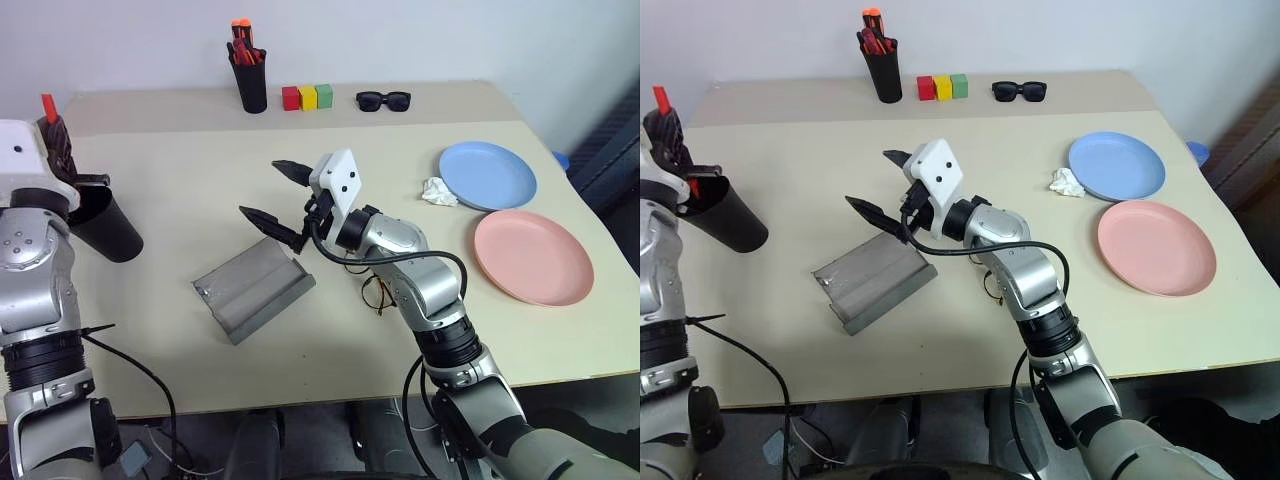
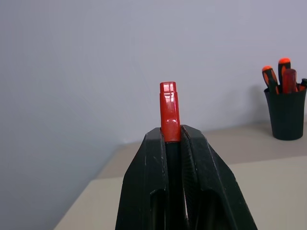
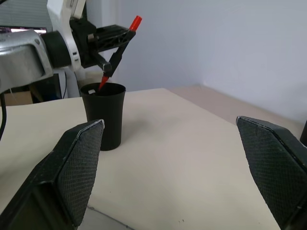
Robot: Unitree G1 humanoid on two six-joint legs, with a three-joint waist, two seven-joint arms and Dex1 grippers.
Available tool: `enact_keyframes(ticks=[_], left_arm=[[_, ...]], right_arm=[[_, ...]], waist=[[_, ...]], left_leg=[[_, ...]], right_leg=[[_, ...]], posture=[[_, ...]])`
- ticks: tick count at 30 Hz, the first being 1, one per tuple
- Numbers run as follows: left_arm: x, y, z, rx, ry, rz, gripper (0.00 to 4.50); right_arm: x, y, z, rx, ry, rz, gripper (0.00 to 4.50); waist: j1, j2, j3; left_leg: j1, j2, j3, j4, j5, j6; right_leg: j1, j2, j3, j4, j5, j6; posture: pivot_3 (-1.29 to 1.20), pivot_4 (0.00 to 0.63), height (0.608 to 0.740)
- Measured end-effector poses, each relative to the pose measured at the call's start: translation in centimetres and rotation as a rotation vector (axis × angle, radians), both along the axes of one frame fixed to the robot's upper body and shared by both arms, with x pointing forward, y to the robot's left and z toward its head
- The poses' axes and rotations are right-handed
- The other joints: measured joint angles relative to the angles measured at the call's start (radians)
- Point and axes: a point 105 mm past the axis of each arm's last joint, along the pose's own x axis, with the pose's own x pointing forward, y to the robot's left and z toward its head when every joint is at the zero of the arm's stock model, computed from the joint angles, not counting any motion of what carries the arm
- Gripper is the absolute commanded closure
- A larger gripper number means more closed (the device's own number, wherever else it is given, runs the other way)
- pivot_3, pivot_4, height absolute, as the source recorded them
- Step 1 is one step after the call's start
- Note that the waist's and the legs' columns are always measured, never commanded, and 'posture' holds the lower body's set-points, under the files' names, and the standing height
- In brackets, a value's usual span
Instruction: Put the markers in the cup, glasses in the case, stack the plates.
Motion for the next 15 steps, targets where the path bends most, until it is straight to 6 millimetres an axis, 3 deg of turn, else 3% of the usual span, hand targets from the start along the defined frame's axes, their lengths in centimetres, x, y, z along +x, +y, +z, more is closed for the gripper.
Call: enact_keyframes(ticks=[3, 7, 12, 15], left_arm=[[0.1, 0.1, -0.9, -0.019, 0.009, 0.004, 3.25], [0.0, 0.3, -1.0, -0.027, 0.004, 0.021, 1.25], [-0.2, 0.5, -1.0, -0.063, -0.014, 0.028, 1.25], [-0.4, -1.8, 0.4, -0.098, -0.038, -0.13, 1.25]], right_arm=[[0.0, 0.0, -0.2, -0.001, 0.004, -0.001, 0.0], [0.0, -0.1, -0.2, -0.001, 0.007, -0.002, 0.0], [0.0, -0.2, -0.3, -0.009, 0.005, 0.001, 0.0], [-0.1, -1.1, -0.8, -0.056, -0.008, 0.006, 0.0]], waist=[[0.001, 0.0, 0.0], [0.001, 0.0, 0.0], [0.003, 0.0, 0.0], [0.009, 0.0, 0.0]], left_leg=[[0.0, 0.0, 0.0, 0.0, 0.0, 0.0], [0.0, 0.0, 0.0, 0.0, 0.0, 0.0], [0.0, 0.0, 0.0, 0.0, 0.0, 0.0], [-0.001, 0.0, 0.0, 0.0, 0.0, 0.0]], right_leg=[[0.0, 0.0, 0.0, 0.0, 0.0, 0.0], [0.0, 0.0, 0.0, 0.0, 0.0, 0.0], [0.0, 0.0, 0.0, 0.0, 0.0, 0.0], [0.0, 0.0, 0.0, 0.0, 0.0, 0.0]], posture=[[0.0, 0.15, 0.74], [0.0, 0.15, 0.74], [0.0, 0.15, 0.74], [0.0, 0.15, 0.74]])
